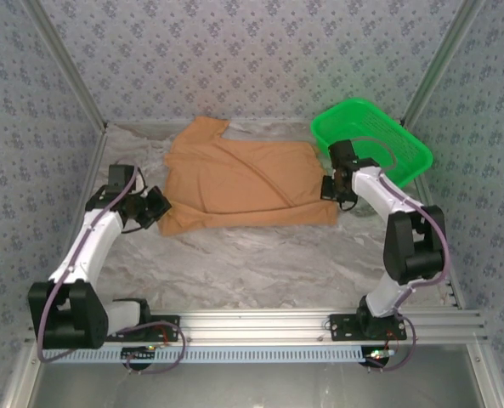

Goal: Fold the inside-out t-shirt

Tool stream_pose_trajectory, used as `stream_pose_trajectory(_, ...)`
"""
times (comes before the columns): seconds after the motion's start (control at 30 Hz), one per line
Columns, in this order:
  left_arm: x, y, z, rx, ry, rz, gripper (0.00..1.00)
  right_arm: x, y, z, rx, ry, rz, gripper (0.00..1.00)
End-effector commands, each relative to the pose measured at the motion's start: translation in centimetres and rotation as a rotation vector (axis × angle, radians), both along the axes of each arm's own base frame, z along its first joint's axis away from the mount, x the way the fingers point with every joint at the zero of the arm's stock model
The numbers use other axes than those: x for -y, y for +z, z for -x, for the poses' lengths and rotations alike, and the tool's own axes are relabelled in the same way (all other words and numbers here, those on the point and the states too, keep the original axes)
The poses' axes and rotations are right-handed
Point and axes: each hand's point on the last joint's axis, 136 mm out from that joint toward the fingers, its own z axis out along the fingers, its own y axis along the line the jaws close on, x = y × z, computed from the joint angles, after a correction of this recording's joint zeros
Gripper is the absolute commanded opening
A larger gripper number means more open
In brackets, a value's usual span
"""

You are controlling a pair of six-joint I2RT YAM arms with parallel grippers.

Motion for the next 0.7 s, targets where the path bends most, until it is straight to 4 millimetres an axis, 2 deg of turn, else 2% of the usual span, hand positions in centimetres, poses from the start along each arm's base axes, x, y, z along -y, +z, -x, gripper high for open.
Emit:
stream_pose_trajectory(0.0,-0.6,3.0,-3.9,0.132,-0.003,-0.04,0.0,0.4,0.5,-2.4,0.028,0.004,0.043,0.04)
stream_pose_trajectory(0.13,-1.2,3.1,-6.5,0.147,0.006,-0.076,0.0,0.3,0.4,-4.3,0.032,0.017,0.097,0.05)
stream_pose_trajectory(0.37,-1.1,1.6,-9.5,0.124,-0.006,-0.083,0.0,-0.3,-0.7,-6.4,0.035,0.046,0.15,0.06)
stream_pose_trajectory(0.67,-1.6,0.2,-10.7,0.094,-0.006,-0.116,0.0,-2.8,-2.2,-9.3,0.048,0.109,0.17,0.07)
